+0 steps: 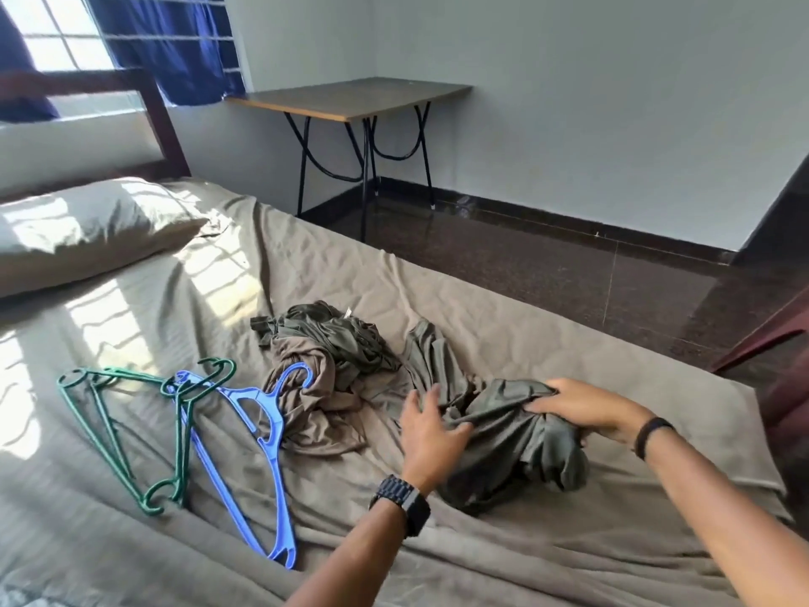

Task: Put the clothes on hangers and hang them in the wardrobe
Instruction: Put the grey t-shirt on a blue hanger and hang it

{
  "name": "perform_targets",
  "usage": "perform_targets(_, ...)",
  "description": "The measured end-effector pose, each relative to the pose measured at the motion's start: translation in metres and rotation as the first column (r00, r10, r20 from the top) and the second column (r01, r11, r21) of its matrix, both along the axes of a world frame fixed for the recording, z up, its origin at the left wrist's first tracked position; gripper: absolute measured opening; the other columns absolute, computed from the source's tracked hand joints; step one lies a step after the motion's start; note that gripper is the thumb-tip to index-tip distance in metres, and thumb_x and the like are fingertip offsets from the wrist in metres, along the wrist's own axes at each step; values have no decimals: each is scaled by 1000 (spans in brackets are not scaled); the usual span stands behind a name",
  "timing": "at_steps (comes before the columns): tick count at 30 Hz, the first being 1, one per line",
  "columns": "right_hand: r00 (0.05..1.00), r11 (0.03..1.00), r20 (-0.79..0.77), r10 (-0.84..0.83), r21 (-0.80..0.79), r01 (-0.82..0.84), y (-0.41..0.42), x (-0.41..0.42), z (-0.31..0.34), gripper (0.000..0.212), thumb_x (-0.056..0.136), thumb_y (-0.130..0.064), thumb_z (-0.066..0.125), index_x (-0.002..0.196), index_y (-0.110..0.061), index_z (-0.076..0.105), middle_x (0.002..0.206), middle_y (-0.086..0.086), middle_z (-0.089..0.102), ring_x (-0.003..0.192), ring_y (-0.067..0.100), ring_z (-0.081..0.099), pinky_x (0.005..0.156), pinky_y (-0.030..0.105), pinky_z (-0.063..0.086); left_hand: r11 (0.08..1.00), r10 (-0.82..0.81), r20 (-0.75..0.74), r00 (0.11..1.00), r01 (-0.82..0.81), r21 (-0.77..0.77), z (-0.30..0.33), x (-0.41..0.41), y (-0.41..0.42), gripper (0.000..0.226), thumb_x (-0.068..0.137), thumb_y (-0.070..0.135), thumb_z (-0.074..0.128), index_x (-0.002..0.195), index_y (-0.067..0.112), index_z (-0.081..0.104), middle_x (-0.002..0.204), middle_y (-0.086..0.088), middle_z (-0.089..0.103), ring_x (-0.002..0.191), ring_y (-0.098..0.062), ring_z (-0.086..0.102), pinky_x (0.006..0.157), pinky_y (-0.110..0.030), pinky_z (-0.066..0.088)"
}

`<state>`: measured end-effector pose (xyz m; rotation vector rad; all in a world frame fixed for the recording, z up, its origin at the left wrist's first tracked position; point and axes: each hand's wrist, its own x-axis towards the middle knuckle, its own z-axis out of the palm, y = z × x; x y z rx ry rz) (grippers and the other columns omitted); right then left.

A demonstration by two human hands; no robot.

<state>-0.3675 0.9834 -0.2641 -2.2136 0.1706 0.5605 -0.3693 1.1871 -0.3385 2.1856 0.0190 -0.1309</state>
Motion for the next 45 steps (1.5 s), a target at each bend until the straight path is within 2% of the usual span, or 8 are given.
perform_targets(5, 950, 801, -2, -311, 538, 263, -6, -20, 60, 17, 91, -19, 61, 98, -4, 64, 81, 13, 67, 61, 19, 63, 49, 25, 47, 769, -483, 122, 867, 487, -414, 54, -26, -45, 87, 85, 33, 67, 151, 31, 10, 147, 2, 38, 133, -10, 41, 113, -33, 34)
perform_targets(13, 844, 492, 86, -530, 842, 223, -29, -63, 108, 12, 95, -11, 50, 95, -12, 62, 77, 6, 65, 61, 16, 62, 59, 30, 52, 767, -402, 230, 886, 464, -443, 103, -23, -91, 15, 86, 34, 54, 97, 34, 64, 99, -4, 68, 95, -19, 61, 86, -47, 49)
perform_targets(20, 680, 715, 468, -564, 689, 120, -72, -103, 119, 79, 82, 22, 41, 137, -35, 38, 121, 2, 61, 107, 23, 62, 71, 26, 50, 622, -520, 211, 828, 536, -570, 165, -34, -127, 23, 101, 21, 41, 95, 20, 62, 89, -1, 65, 79, -16, 59, 64, -23, 49)
perform_targets(30, 388, 836, 753, -532, 395, 380, -112, -133, 161, 84, 87, -13, 67, 149, -29, 12, 119, 3, 57, 76, 16, 67, 51, 23, 51, 645, -488, 447, 750, 655, -394, 229, -31, -166, 35, 99, 16, 42, 85, 27, 72, 87, 11, 72, 85, -8, 64, 74, -31, 52)
perform_targets(34, 325, 850, 878, -351, 152, 505, -127, -136, 180, 74, 90, -12, 63, 150, -20, 19, 130, 7, 51, 80, 12, 65, 84, 36, 55, 546, -459, 456, 763, 647, -532, 256, -37, -184, 27, 101, 16, 41, 102, 20, 67, 110, -4, 69, 110, -21, 62, 97, -40, 49)
perform_targets(38, 246, 794, 945, -216, 23, 608, -141, -142, 190, 67, 90, -11, 62, 147, -16, 26, 136, 12, 41, 119, 26, 53, 104, 41, 44, 586, -508, 633, 585, 773, -244, 275, -40, -179, 15, 98, 34, 41, 108, 30, 50, 104, 10, 60, 94, 11, 56, 89, -15, 44)
perform_targets(40, 239, 735, 960, -147, -56, 675, -146, -145, 194, 65, 89, -8, 61, 146, -14, 29, 134, 15, 41, 125, 32, 47, 106, 41, 41, 703, -567, 717, 405, 691, 166, 278, -32, -175, 54, 81, 55, 53, 127, 33, 37, 113, 9, 51, 94, 2, 54, 80, -20, 45)
perform_targets(45, 256, 335, 946, 201, -312, 889, -150, -151, 200, 58, 74, -10, 76, 127, -11, 52, 101, 15, 60, 87, 33, 60, 68, 44, 51, 741, -661, 748, 68, 216, 635, 277, -5, -170, 86, 68, 64, 69, 135, 29, 28, 116, -3, 46, 87, -15, 57, 61, -30, 52)
